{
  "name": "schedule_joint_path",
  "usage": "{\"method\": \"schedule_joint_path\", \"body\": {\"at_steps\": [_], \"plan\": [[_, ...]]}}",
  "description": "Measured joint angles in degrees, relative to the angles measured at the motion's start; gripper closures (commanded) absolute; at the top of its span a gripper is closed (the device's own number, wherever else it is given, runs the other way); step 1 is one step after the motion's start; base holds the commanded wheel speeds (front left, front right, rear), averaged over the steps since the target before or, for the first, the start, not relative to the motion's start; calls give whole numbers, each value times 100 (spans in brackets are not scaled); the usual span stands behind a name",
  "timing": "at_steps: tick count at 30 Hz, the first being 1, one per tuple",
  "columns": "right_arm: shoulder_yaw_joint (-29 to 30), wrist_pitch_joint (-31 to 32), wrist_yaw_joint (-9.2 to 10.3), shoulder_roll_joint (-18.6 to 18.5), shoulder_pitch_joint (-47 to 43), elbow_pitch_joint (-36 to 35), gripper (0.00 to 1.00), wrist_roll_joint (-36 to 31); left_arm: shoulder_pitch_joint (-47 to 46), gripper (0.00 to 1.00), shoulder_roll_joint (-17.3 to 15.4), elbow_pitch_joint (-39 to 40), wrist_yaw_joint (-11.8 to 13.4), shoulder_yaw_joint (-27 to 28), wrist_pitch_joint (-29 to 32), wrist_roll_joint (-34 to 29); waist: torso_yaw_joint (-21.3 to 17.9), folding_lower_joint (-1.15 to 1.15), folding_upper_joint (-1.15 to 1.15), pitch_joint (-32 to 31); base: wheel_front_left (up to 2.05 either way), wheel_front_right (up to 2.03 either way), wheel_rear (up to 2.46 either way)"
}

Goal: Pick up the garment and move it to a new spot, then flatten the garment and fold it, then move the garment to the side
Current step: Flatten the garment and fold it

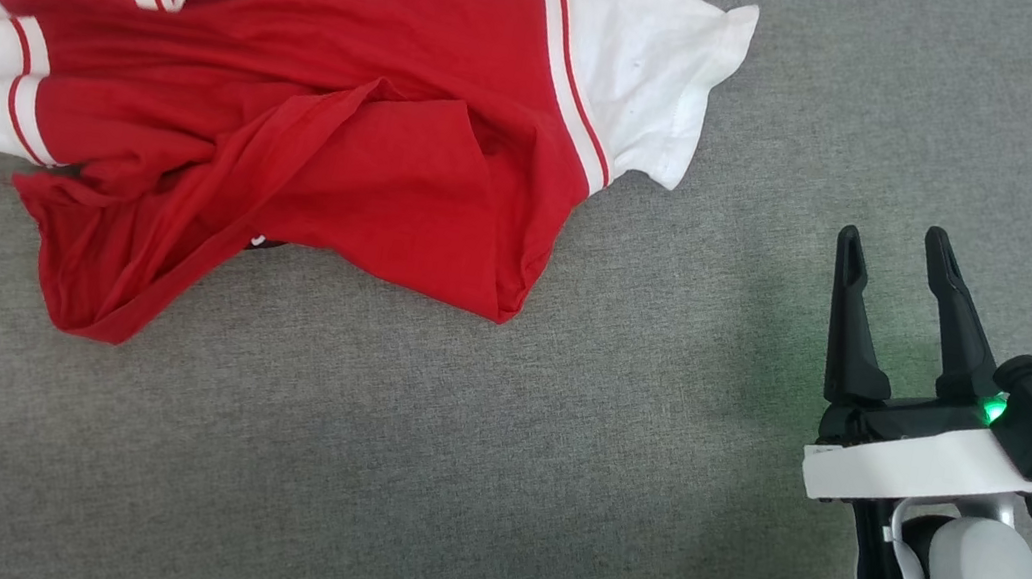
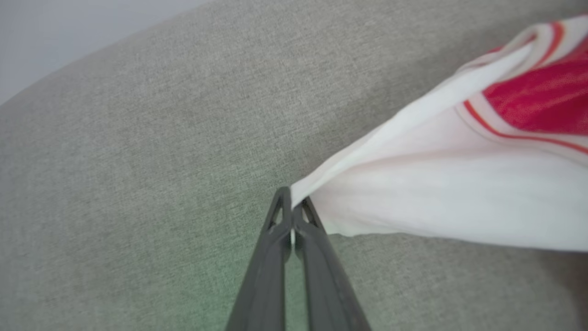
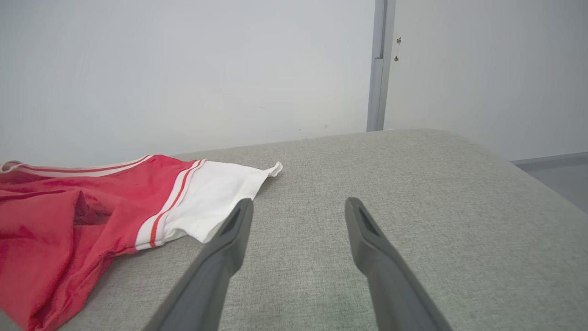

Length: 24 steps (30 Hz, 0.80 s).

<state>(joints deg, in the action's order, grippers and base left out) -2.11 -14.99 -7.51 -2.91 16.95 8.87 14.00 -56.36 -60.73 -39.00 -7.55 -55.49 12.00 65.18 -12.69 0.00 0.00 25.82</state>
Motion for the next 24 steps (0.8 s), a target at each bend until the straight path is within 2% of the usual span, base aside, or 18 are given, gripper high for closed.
{"method": "schedule_joint_path", "body": {"at_steps": [1, 2, 3, 4, 5, 6, 12, 14, 15, 17, 19, 21, 24], "plan": [[2, 0, 0, 1, -1, 1, 0, -10, -27, 91, 37, -80, 0, -52, -65, 5, 1, 0, 0, -15, 0, 0, 0], [2, 0, 0, 1, -6, 2, 0, -36, -57, 60, 76, -138, 0, -94, -141, 34, 7, 0, 0, -34, 0, 0, 0], [-2, 0, 0, 1, -12, 2, 0, -66, -83, 51, 116, -175, 0, -129, -220, 89, 15, 0, 0, -53, 0, 0, 0], [-8, 0, 0, 1, -18, 8, 0, -102, -98, 33, 146, -202, 0, -156, -310, 174, 25, 0, 0, -77, 0, 0, 0], [-19, 0, 0, 0, -21, 16, 0, -147, -98, 9, 172, -220, 0, -185, -410, 219, 38, 0, 0, -103, 0, 0, 0], [-22, 0, 0, 0, -20, 23, 0, -207, -98, 0, 208, -242, 0, -189, -541, 276, 54, 0, 0, -131, 0, 0, 0], [-112, 0, 0, -1, 49, 243, 0, -617, 115, 0, 527, -389, 0, -208, -1648, 564, 224, 0, 0, -376, 0, 0, 0], [-168, 0, 0, 1, 136, 397, 0, -760, 322, 0, 725, -424, 0, -219, -2096, 619, 316, 0, 0, -467, 0, 0, 0], [-248, 34, 0, -2, 325, 733, 0, -1022, 548, 0, 1035, -472, 0, -130, -2615, 632, 495, 0, 0, -594, 0, 0, 0], [-270, 269, 0, 1, 512, 917, 0, -1228, 726, 0, 1280, -471, 0, 32, -2679, 521, 644, 0, 0, -666, 0, 0, 0], [-279, 681, 0, 0, 752, 1082, 0, -1422, 920, 0, 1595, -336, 1, 583, -2689, 310, 817, 0, 0, -717, 0, 0, 0], [-318, 1112, -1, -9, 1010, 1226, 0, -1569, 1167, 0, 1829, -73, 86, 1247, -2697, -218, 996, 0, 0, -753, 0, 0, 0], [-411, 1774, -1, -281, 1458, 1434, 0, -1451, 1896, 0, 2282, 404, 200, 2288, -2697, -964, 1265, 0, 0, -780, 0, 0, 0]]}}
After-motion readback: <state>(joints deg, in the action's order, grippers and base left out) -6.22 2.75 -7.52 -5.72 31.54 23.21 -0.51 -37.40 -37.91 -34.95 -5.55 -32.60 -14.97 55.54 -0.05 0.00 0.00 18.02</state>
